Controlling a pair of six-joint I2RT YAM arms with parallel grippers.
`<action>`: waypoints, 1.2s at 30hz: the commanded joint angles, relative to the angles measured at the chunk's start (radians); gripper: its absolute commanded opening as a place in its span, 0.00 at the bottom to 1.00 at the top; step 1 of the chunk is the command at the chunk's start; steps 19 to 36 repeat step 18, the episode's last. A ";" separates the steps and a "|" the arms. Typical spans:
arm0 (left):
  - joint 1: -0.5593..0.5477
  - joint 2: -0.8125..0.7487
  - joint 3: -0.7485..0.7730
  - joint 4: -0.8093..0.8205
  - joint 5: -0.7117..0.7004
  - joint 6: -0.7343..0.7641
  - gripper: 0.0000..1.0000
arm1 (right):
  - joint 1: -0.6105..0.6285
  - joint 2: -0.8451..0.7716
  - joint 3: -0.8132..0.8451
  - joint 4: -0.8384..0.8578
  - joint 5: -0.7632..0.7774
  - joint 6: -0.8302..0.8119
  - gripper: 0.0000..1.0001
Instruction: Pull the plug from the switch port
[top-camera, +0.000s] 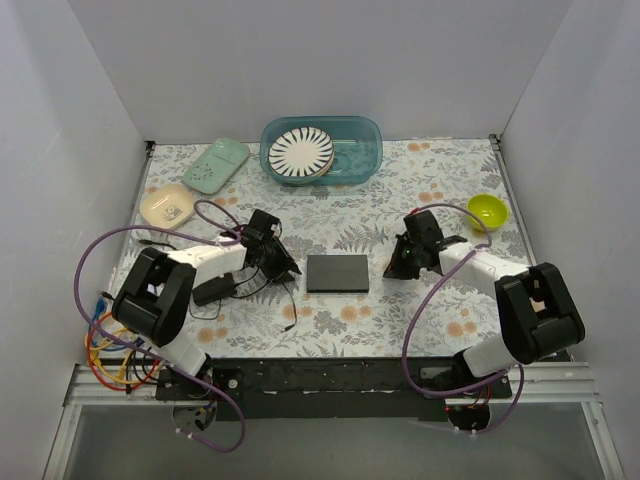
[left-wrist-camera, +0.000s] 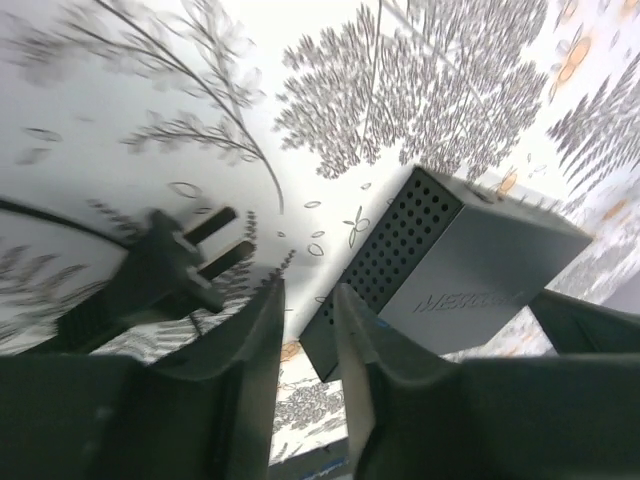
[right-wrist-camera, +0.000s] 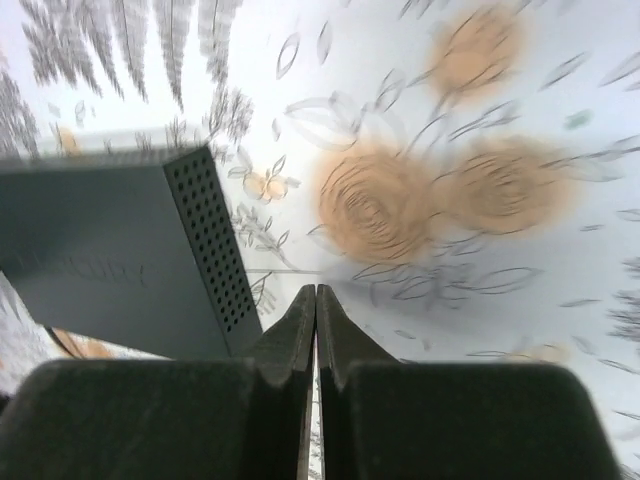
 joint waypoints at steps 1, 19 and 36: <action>0.031 -0.124 0.095 -0.119 -0.156 0.057 0.37 | -0.038 -0.088 0.138 -0.161 0.118 -0.092 0.22; 0.031 -0.196 0.240 -0.282 -0.306 0.151 0.98 | 0.256 -0.486 0.231 -0.104 0.477 -0.338 0.98; 0.031 -0.196 0.240 -0.282 -0.306 0.151 0.98 | 0.256 -0.486 0.231 -0.104 0.477 -0.338 0.98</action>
